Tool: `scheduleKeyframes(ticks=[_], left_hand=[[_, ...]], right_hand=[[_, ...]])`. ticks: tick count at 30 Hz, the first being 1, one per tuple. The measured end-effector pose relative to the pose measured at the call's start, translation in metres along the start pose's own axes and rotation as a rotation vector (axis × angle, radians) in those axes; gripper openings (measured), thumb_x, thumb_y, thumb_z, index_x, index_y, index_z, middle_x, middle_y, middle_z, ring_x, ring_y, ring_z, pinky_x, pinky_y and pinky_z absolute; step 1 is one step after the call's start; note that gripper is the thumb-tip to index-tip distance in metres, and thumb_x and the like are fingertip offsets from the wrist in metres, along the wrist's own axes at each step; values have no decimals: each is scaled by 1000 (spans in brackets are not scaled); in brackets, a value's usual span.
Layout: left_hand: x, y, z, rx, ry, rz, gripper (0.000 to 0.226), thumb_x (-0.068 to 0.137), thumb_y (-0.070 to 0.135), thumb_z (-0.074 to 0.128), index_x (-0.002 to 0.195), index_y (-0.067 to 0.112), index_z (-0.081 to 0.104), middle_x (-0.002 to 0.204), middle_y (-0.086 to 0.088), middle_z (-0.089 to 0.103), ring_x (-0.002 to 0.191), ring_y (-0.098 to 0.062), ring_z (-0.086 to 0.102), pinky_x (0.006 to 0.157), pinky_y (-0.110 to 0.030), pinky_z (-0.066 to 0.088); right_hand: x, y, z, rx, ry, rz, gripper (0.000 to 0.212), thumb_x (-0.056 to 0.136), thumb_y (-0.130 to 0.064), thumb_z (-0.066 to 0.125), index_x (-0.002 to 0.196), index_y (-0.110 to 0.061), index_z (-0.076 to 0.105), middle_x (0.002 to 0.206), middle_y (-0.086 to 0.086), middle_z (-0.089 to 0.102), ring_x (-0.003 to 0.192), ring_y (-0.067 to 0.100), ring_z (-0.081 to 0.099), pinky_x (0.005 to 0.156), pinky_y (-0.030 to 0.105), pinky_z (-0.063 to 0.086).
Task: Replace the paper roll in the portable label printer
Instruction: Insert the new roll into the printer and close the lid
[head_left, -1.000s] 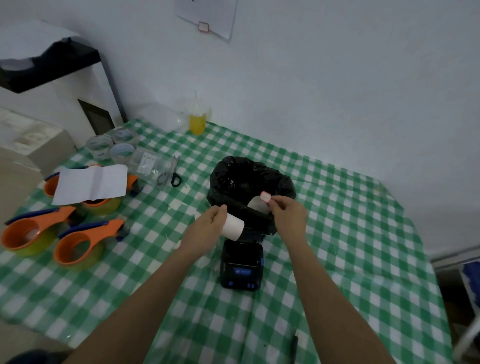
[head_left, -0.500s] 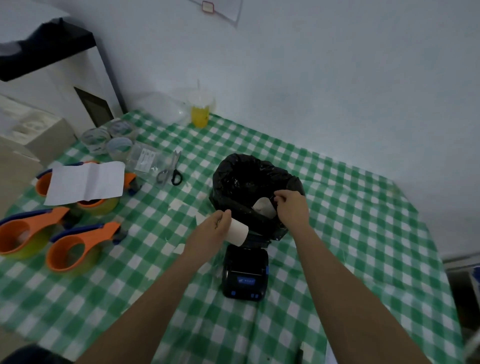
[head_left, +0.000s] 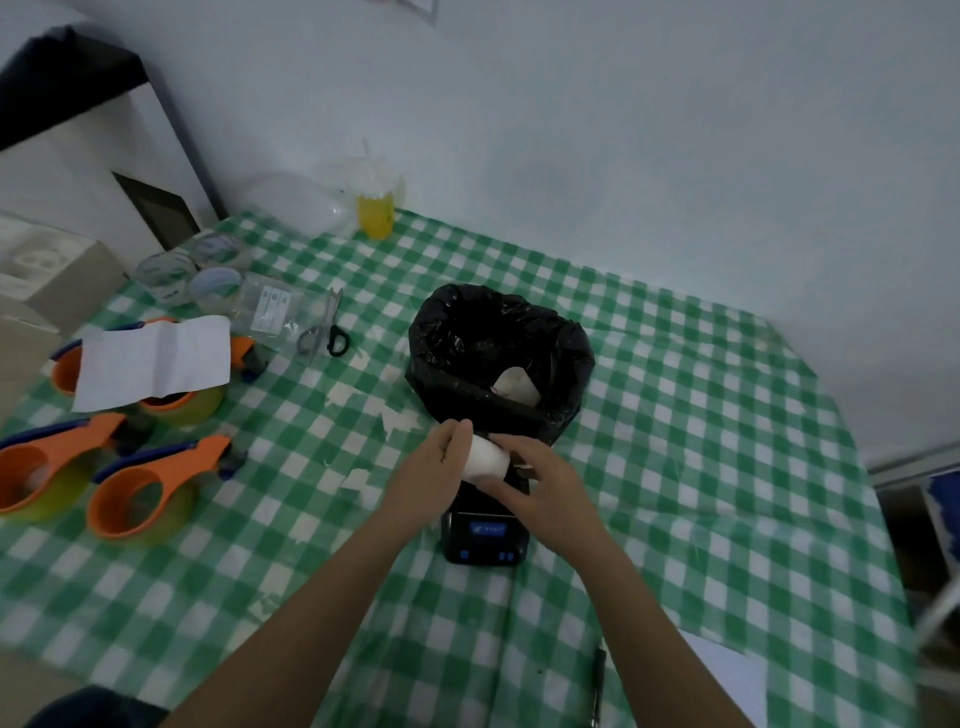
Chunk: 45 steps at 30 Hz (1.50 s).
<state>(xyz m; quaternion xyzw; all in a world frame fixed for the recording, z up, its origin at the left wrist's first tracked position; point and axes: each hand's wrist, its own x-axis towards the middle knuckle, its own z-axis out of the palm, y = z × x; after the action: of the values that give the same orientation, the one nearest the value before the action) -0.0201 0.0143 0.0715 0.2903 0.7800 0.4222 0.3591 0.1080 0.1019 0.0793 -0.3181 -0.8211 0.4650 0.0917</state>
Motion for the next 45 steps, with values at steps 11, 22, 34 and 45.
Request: scheduleKeyframes(ticks=[11, 22, 34, 45], left_hand=[[-9, -25, 17, -37, -204, -212, 50, 91, 61, 20, 112, 24, 47, 83, 4, 53, 69, -12, 54, 62, -28, 42], [-7, -62, 17, 196, -55, -178, 27, 97, 29, 39, 117, 17, 52, 62, 0, 46, 53, -10, 43, 50, -25, 35], [-4, -67, 19, 149, -11, -164, 25, 97, 26, 40, 117, 19, 52, 69, 0, 51, 57, -12, 47, 59, -30, 41], [16, -49, 20, 309, 77, -6, 44, 94, 20, 46, 136, 9, 38, 119, -15, 51, 102, -29, 52, 90, -41, 46]], right_hand=[[-22, 39, 24, 32, 20, 148, 44, 82, -23, 70, 124, -17, 57, 121, -1, 63, 108, 12, 57, 94, 29, 49], [15, 79, 40, -360, 14, 97, 43, 79, -20, 69, 121, -14, 61, 118, 5, 67, 106, 27, 49, 92, 30, 39], [27, 89, 51, -481, 42, 199, 41, 82, -37, 64, 123, -32, 60, 128, 1, 54, 113, 30, 37, 97, 35, 30], [20, 90, 52, -521, 132, 135, 27, 81, -23, 67, 108, -21, 70, 109, 6, 64, 104, 34, 51, 85, 40, 41]])
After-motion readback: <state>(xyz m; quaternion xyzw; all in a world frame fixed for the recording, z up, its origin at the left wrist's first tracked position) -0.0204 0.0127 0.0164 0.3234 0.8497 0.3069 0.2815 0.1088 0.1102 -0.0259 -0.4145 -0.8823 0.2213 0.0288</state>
